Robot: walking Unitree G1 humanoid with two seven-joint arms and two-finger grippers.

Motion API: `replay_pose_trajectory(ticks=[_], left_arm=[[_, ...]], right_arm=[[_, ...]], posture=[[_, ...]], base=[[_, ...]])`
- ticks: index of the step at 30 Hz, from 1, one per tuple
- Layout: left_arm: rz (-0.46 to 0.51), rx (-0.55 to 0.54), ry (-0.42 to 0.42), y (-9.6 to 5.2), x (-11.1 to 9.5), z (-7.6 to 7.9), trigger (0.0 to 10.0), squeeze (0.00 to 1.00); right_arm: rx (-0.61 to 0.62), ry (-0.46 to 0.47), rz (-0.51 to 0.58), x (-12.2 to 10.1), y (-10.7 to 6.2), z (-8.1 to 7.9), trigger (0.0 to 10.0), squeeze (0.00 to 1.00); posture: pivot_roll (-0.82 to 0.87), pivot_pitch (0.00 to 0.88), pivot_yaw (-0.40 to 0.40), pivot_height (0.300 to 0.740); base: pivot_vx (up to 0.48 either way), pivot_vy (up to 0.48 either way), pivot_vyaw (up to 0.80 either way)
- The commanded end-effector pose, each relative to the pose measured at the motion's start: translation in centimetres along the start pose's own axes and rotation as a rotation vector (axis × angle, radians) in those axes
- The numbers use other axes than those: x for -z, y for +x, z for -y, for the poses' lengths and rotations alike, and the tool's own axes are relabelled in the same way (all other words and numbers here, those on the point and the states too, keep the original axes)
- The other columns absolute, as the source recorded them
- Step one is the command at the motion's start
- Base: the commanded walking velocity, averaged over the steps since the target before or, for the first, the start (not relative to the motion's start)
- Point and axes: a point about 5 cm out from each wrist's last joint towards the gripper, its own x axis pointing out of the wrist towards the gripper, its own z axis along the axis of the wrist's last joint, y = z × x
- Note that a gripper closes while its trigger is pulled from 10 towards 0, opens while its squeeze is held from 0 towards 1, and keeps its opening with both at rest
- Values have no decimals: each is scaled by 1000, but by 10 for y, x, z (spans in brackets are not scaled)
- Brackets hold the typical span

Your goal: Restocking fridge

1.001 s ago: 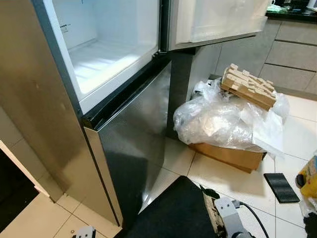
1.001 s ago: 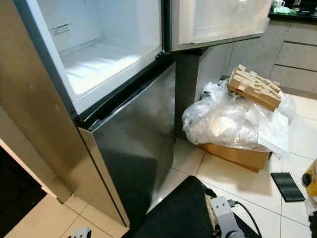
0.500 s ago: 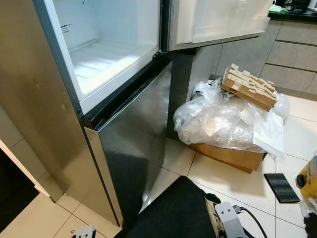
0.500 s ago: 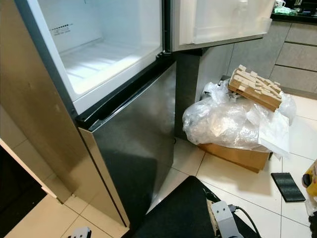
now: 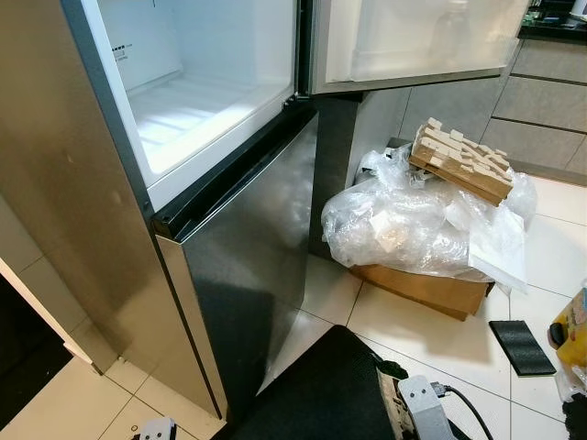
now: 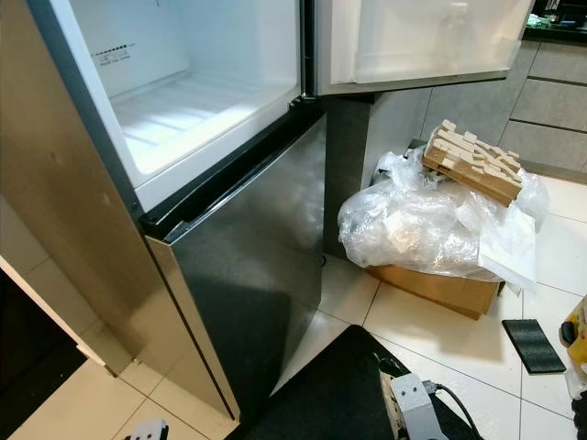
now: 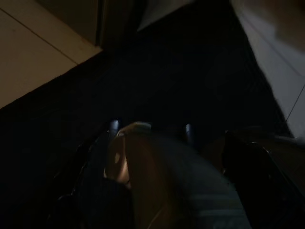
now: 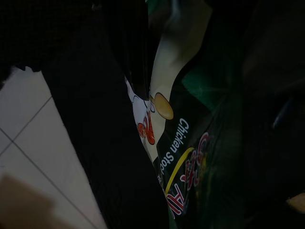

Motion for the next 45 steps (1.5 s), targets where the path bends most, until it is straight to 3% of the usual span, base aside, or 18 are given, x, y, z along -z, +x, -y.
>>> replay_pose_trajectory(ticks=[1, 31, 45], left_arm=[[-23, -4, -4, -2, 6, 0, 10000, 0], [-71, 16, -1, -2, 9, 0, 10000, 0], [-84, 26, -12, -1, 10, 1, 10000, 0]], right_arm=[[-15, 25, 25, -7, 2, -3, 10000, 0], [-26, 13, 30, -9, 2, -5, 10000, 0], [-42, -5, 40, -13, 3, -5, 10000, 0]], posture=[[40, 0, 5, 740], [39, 0, 8, 740], [39, 0, 8, 740]], base=[[0, 0, 800], [0, 0, 736], [0, -459, 114]])
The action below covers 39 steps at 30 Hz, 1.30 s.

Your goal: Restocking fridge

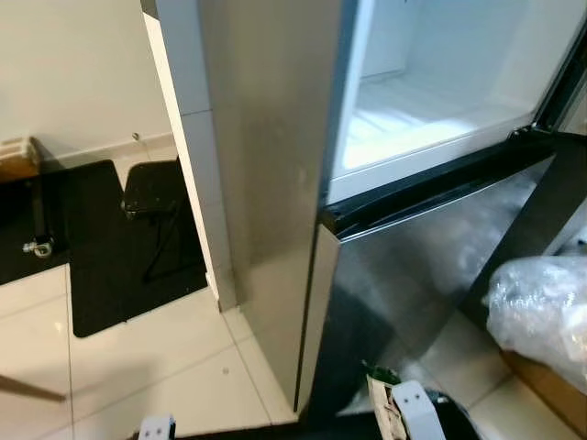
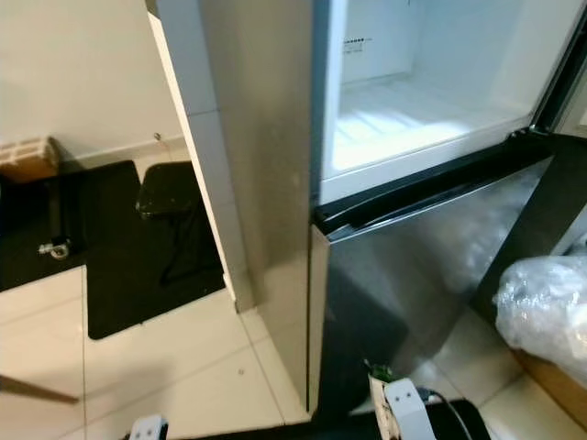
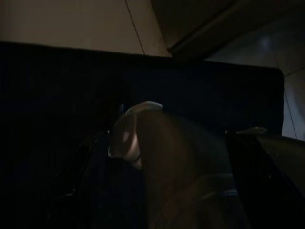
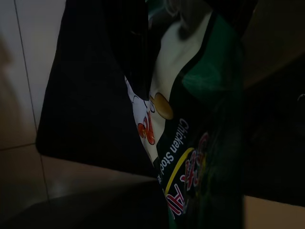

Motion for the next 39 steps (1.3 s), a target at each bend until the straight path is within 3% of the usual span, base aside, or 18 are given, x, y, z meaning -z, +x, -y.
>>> replay_pose_trajectory(ticks=[1, 18, 31, 35, 38, 39], left_arm=[[-38, 17, -6, 0, 8, 3, 10000, 0], [-33, 20, -5, 1, 6, 4, 10000, 0], [-19, 13, 12, 1, 1, 3, 10000, 0], [31, -4, 11, 2, -9, -1, 10000, 0], [102, -18, 26, 0, -22, -8, 10000, 0], [102, -18, 26, 0, -22, -8, 10000, 0]], right_arm=[[0, -2, 25, -8, 1, 1, 10000, 0], [13, -24, 47, -14, 2, 4, 10000, 0], [33, -1, 47, -16, 2, 7, 10000, 0], [-6, 32, 76, -18, 1, 8, 10000, 0], [-162, 63, 155, -29, 0, 5, 10000, 0], [-162, 63, 155, -29, 0, 5, 10000, 0]], posture=[[39, 0, 8, 740], [39, 0, 7, 740], [39, 0, 7, 740], [39, 0, 7, 740], [41, 0, 9, 740], [41, 0, 9, 740]], base=[[0, -465, 800], [0, -465, 799], [0, -407, 0], [0, 0, 0], [0, 0, 0], [0, 0, 0]])
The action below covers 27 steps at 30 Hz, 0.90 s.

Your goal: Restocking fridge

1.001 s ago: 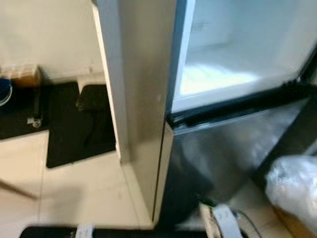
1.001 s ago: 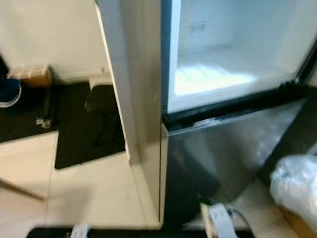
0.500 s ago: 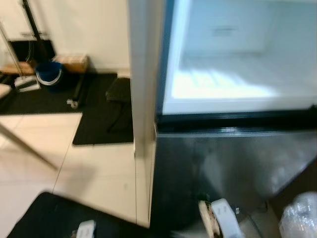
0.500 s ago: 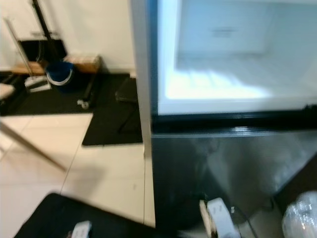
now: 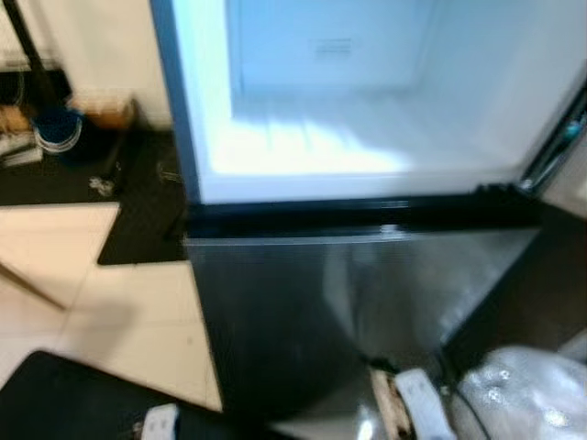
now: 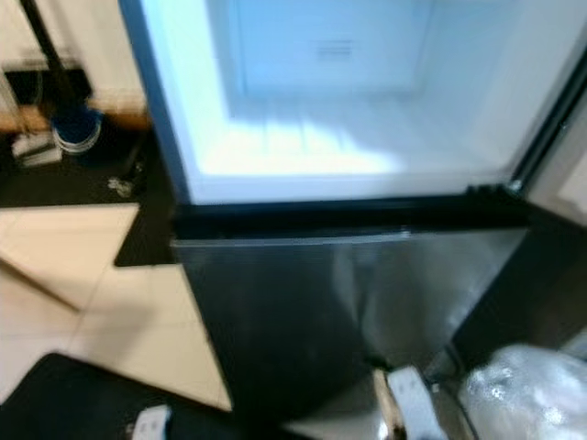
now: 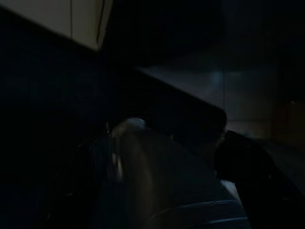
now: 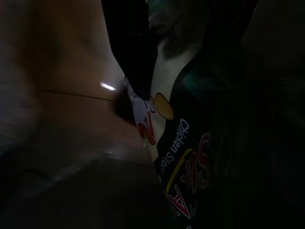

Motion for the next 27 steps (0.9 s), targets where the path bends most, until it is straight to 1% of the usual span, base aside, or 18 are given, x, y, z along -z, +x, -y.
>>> replay_pose_trajectory(ticks=[1, 4, 5, 8, 10, 11, 12, 15, 16, 18, 19, 20, 21, 22, 23, 25, 26, 27], left_arm=[[66, -29, 14, -5, -15, -14, 10000, 0], [78, -27, 15, -5, -17, -16, 10000, 0], [146, 3, 31, -5, -32, -18, 10000, 0], [198, 32, 47, -5, -44, -18, 10000, 0], [260, 101, 104, -4, -60, -15, 10000, 0], [260, 101, 104, -4, -60, -15, 10000, 0], [289, 133, 133, -5, -67, -13, 10000, 0], [385, 281, 265, -7, -93, -2, 10000, 0], [385, 281, 265, -7, -93, -2, 10000, 0], [432, 420, 360, -11, -107, 13, 10000, 0], [444, 468, 389, -12, -111, 18, 10000, 0], [444, 468, 389, -12, -111, 18, 10000, 0], [466, 591, 462, -19, -119, 33, 10000, 0], [466, 591, 462, -19, -119, 33, 10000, 0], [469, 641, 491, -24, -122, 39, 10000, 0], [469, 765, 567, -37, -129, 57, 10000, 0], [469, 765, 567, -37, -129, 57, 10000, 0], [463, 817, 597, -44, -131, 64, 10000, 0]], right_arm=[[-117, -3, 109, -21, 2, -4, 10000, 0], [-142, -4, 121, -24, 2, -4, 10000, 0], [-219, -13, 176, -37, 0, -1, 10000, 0], [-268, -24, 213, -47, -2, 2, 10000, 0], [-357, -67, 246, -59, -5, 3, 10000, 0], [-357, -67, 246, -59, -5, 3, 10000, 0], [-401, -92, 259, -64, -7, 3, 10000, 0], [-571, -185, 299, -80, -16, 3, 10000, 0], [-571, -185, 299, -80, -16, 3, 10000, 0], [-673, -243, 326, -90, -22, 2, 10000, 0], [-704, -261, 333, -93, -25, 2, 10000, 0], [-704, -261, 333, -93, -25, 2, 10000, 0], [-770, -294, 360, -101, -31, 0, 10000, 0], [-770, -294, 360, -101, -31, 0, 10000, 0], [-794, -303, 370, -104, -33, 0, 10000, 0], [-843, -324, 411, -115, -41, 0, 10000, 0], [-843, -324, 411, -115, -41, 0, 10000, 0], [-859, -332, 432, -120, -45, 1, 10000, 0]], posture=[[40, 0, 9, 740], [40, 0, 9, 740], [40, 0, 9, 740], [40, 0, 9, 740], [39, 0, 9, 740], [39, 0, 9, 740], [39, 0, 9, 740], [39, 0, 9, 740], [39, 0, 9, 740], [49, 0, 11, 740], [49, 0, 11, 740], [49, 0, 11, 740], [49, 0, 11, 740], [49, 0, 11, 740], [50, 0, 12, 740], [52, 0, 12, 740], [52, 0, 12, 740], [52, 0, 12, 740]], base=[[0, 0, 0], [0, 0, 0], [0, 0, 0], [0, 0, 0], [0, 0, 0], [0, 0, 0], [0, 0, 0], [0, 0, 0], [0, 0, 0], [0, 0, 0], [0, 0, 0], [0, 0, 0], [0, 0, 0], [0, 0, 0], [0, 0, 0], [0, 0, 0], [0, 0, 0], [0, 0, 0]])
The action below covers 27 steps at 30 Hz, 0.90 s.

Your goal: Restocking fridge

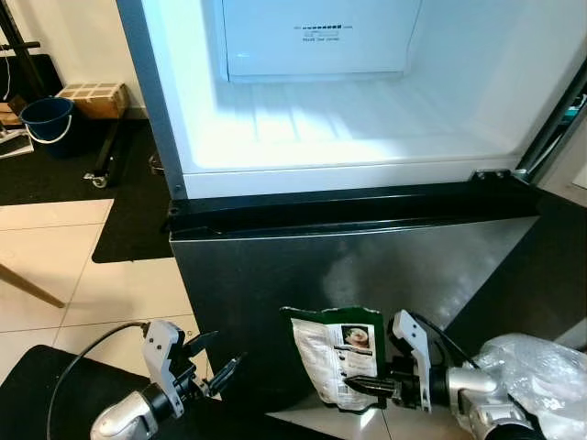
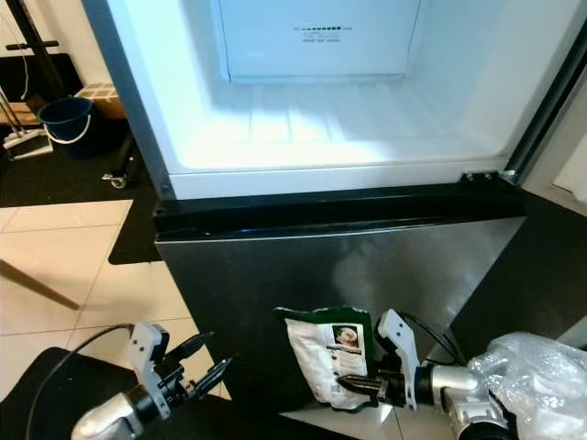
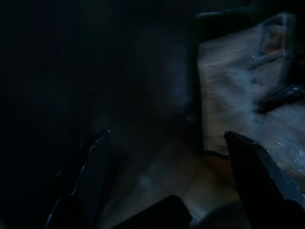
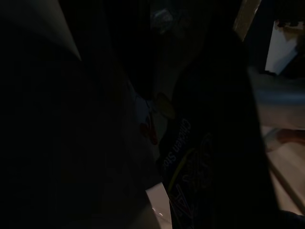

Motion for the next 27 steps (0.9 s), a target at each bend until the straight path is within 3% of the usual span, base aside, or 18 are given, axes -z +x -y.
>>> replay_pose_trajectory(ticks=[1, 6, 9, 22, 27], left_arm=[[-9, 94, 20, 1, -12, 8, 10000, 0], [-18, 193, 54, 1, -29, 22, 10000, 0], [-2, 231, 134, -2, -59, 29, 10000, 0], [68, 192, 323, -2, -135, 47, 10000, 0], [92, 175, 330, -2, -143, 50, 10000, 0]], right_arm=[[-38, -23, 45, -12, -2, 0, 10000, 0], [-78, -48, 47, -21, -8, -2, 10000, 0], [-82, -66, 31, -25, -17, -2, 10000, 0], [-52, -76, 38, -39, -41, -5, 10000, 0], [-50, -92, 60, -46, -45, -6, 10000, 0]], posture=[[52, 0, 12, 740], [52, 0, 15, 740], [52, 0, 15, 740], [63, 0, 19, 740], [63, 0, 19, 740]], base=[[0, 0, 0], [0, 0, 0], [0, 0, 0], [0, 0, 0], [0, 0, 0]])
